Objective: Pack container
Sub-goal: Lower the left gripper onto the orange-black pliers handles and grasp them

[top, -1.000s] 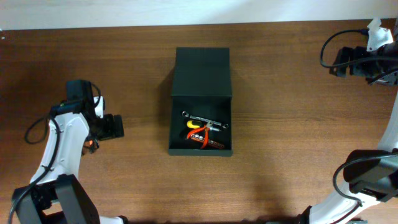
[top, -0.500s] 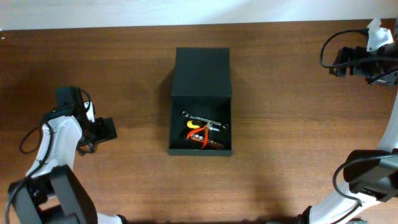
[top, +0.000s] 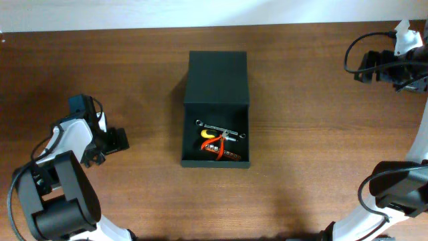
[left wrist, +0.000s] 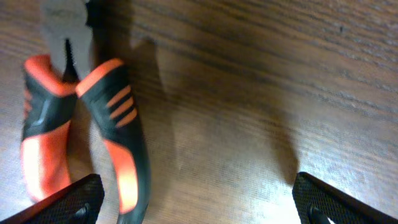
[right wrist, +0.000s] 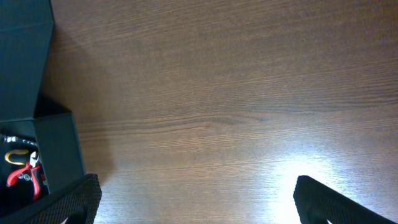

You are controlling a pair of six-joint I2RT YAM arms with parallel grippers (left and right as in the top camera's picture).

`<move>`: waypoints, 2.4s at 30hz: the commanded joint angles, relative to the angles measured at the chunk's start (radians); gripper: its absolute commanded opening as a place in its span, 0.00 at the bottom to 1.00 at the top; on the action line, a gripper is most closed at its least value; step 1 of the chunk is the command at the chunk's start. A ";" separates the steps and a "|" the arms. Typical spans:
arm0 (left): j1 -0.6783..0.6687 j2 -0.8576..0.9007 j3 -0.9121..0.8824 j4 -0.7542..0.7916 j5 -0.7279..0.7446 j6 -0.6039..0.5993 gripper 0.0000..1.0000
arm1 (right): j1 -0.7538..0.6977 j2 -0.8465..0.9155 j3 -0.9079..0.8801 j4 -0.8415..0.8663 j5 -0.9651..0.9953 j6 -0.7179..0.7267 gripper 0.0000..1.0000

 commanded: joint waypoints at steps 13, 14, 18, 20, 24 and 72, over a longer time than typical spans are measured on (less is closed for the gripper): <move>0.004 0.092 -0.009 0.051 0.022 -0.010 0.99 | 0.002 -0.032 -0.005 -0.003 -0.020 0.012 0.99; 0.004 0.092 -0.009 0.048 0.022 -0.010 0.99 | 0.002 -0.032 -0.005 -0.003 -0.020 0.012 0.99; 0.004 0.092 -0.009 0.035 0.021 -0.006 0.99 | 0.002 -0.032 -0.005 -0.006 -0.020 0.012 0.99; 0.004 0.092 -0.009 0.031 0.021 -0.005 1.00 | 0.002 -0.032 -0.005 -0.007 -0.019 0.012 0.99; 0.004 0.092 -0.009 0.026 -0.015 -0.007 1.00 | 0.002 -0.032 -0.005 -0.014 -0.020 0.012 0.99; 0.076 0.092 -0.009 0.027 -0.129 -0.114 0.45 | 0.002 -0.032 -0.005 -0.033 -0.020 0.013 0.99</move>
